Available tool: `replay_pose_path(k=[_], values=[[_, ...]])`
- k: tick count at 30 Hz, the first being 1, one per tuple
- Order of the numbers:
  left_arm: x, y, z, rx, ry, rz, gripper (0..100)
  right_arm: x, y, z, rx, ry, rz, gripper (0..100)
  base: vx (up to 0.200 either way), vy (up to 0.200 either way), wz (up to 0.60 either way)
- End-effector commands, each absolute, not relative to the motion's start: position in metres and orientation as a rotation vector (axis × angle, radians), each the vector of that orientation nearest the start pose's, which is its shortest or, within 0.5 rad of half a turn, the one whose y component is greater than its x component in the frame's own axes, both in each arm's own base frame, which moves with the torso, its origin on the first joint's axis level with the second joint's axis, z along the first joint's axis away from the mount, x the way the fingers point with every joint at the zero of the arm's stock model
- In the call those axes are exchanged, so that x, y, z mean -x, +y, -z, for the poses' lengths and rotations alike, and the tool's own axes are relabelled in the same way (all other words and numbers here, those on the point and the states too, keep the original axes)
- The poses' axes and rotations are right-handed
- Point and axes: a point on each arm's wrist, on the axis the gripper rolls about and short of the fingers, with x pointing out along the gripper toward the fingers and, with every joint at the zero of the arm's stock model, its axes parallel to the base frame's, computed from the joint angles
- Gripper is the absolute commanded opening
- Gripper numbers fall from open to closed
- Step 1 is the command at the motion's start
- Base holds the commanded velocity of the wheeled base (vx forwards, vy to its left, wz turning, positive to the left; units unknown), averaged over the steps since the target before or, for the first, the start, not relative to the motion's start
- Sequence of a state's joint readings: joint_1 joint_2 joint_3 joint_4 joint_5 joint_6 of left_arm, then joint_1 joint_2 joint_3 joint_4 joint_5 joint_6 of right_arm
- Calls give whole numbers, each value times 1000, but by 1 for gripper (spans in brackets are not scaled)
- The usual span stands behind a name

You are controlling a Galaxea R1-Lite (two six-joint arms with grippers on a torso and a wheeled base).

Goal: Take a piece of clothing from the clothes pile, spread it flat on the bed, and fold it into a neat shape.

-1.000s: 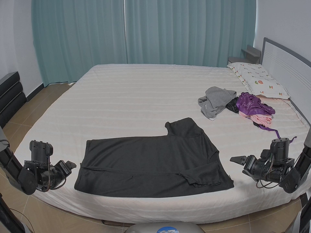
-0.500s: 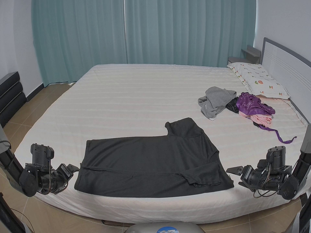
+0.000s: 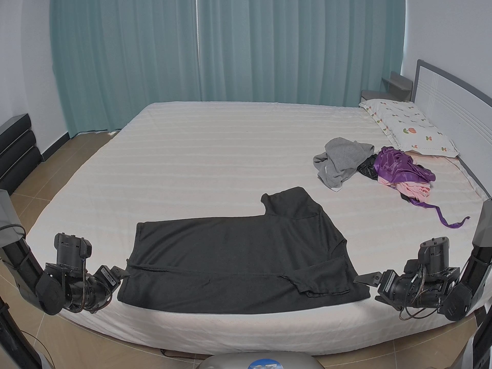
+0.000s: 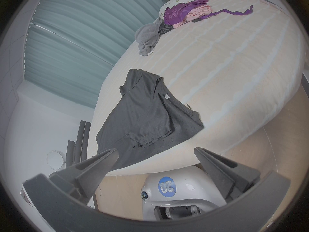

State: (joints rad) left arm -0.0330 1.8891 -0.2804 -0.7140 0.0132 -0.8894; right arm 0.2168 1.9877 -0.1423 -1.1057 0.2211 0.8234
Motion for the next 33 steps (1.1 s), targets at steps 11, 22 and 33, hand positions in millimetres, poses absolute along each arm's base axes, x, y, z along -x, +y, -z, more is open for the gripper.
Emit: replay_pose_path(k=[11,22,33], values=[[-227,-12,-28,823,861,-326,100,-216,52,-13,-775,892,-77,100,0,0,0],[-227,-12,-30,869,869,-307,100,-216,53,-11,-772,900,-76,100,0,0,0],[-226,-14,-31,870,871,-297,100,-216,55,-7,-768,920,-78,100,0,0,0]])
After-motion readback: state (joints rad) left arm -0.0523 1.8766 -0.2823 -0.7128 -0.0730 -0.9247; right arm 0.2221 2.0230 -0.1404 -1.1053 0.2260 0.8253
